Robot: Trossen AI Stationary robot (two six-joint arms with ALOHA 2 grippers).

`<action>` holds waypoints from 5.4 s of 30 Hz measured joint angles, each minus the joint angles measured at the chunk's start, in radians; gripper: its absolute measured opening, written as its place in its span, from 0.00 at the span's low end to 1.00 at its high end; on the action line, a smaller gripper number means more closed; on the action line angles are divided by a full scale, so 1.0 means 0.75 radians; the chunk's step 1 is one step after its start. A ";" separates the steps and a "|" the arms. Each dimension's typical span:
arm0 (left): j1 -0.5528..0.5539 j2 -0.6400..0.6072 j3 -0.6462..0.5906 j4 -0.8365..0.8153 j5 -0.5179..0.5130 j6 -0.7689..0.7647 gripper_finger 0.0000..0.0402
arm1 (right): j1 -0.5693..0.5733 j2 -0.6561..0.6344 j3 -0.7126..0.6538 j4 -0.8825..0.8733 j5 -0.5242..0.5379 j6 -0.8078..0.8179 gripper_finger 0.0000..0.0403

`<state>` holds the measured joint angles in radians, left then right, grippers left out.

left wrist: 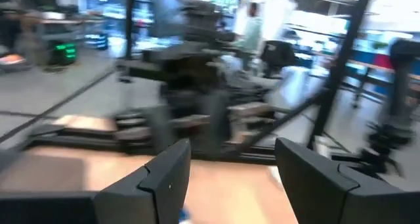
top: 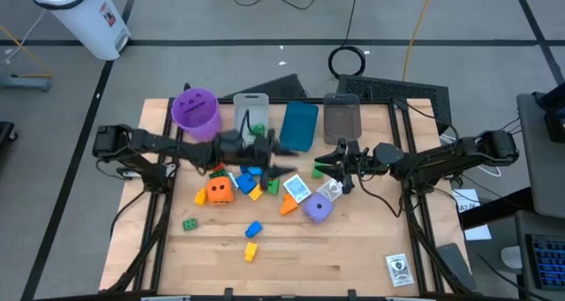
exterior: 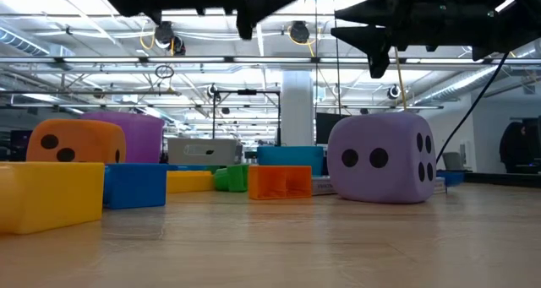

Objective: Pick & Place Toys
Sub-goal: Put the dark blue game piece into the gray bin

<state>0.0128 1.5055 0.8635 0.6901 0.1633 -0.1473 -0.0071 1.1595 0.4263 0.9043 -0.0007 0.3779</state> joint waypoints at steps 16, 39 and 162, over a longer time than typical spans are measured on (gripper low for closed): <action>-0.769 -0.007 -0.002 -0.240 -0.660 -0.045 0.57 | 0.000 0.000 0.000 0.030 0.002 0.000 0.32; -0.625 -0.069 -0.484 0.329 -0.791 0.093 0.57 | -0.017 0.001 0.537 -1.024 0.042 -0.222 0.32; 0.233 -0.088 -0.149 0.107 0.283 0.052 0.57 | -0.166 -0.325 0.016 -0.289 0.061 -0.232 0.37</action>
<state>0.1876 1.4397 0.7513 0.7707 0.3756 -0.1083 -0.1314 0.9161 0.4381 0.6874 0.0453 0.2041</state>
